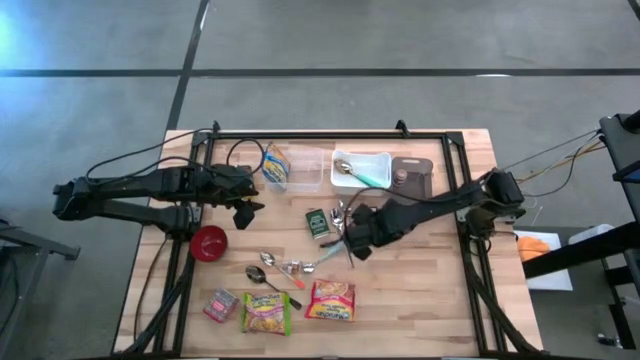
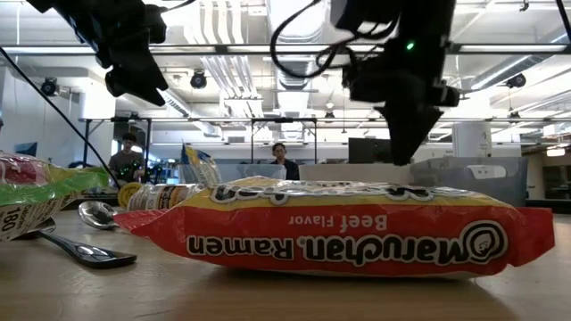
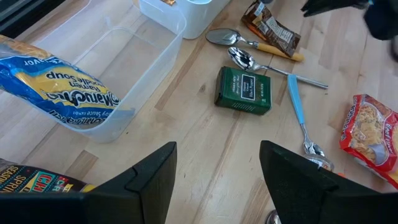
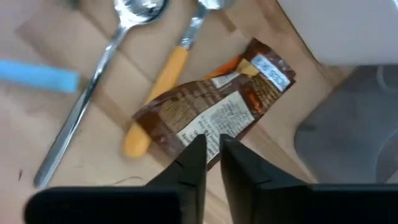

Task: Pick & Place Food Item
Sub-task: Put the orange seasoning bag into the black bin

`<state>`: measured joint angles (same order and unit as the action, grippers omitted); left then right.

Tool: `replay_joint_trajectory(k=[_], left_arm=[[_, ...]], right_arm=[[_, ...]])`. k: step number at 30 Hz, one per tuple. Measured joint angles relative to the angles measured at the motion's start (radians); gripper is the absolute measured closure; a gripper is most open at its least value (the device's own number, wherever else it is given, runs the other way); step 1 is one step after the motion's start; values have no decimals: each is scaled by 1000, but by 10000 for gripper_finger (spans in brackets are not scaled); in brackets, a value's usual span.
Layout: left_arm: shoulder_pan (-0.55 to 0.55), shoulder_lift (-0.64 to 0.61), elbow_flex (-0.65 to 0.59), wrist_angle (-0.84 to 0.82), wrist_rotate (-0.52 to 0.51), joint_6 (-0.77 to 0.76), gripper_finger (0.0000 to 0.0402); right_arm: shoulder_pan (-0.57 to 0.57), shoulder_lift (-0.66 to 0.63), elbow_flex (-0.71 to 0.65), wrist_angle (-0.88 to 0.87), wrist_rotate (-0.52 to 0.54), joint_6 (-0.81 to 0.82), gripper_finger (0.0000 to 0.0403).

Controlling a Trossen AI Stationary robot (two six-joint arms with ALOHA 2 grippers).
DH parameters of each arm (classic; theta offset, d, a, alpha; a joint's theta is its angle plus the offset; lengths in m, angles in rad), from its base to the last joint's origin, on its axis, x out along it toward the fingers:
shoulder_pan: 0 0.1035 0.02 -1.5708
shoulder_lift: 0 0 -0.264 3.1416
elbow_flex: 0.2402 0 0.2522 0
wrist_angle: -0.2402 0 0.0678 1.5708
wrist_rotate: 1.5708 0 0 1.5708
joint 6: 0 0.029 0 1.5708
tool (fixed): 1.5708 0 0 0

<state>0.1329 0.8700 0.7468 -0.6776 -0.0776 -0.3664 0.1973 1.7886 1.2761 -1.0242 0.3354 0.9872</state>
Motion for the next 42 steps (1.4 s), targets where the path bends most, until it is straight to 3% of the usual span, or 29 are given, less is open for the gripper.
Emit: replay_joint_trajectory(k=[10, 19, 28, 38, 42], left_arm=[[0, 0, 0, 0, 0, 0, 166], [0, 0, 0, 0, 0, 0, 167], [0, 0, 0, 0, 0, 0, 166], [0, 0, 0, 0, 0, 0, 166], [0, 0, 0, 0, 0, 0, 166]], right_arm=[[-69, 0, -38, 84, -117, 73, 211], [-74, 1, -81, 123, -138, 207, 136], [-105, 1, -177, 285, -177, 276, 102], [-106, -2, -275, 309, -173, 396, 101], [-106, -3, -279, 313, -172, 396, 122]])
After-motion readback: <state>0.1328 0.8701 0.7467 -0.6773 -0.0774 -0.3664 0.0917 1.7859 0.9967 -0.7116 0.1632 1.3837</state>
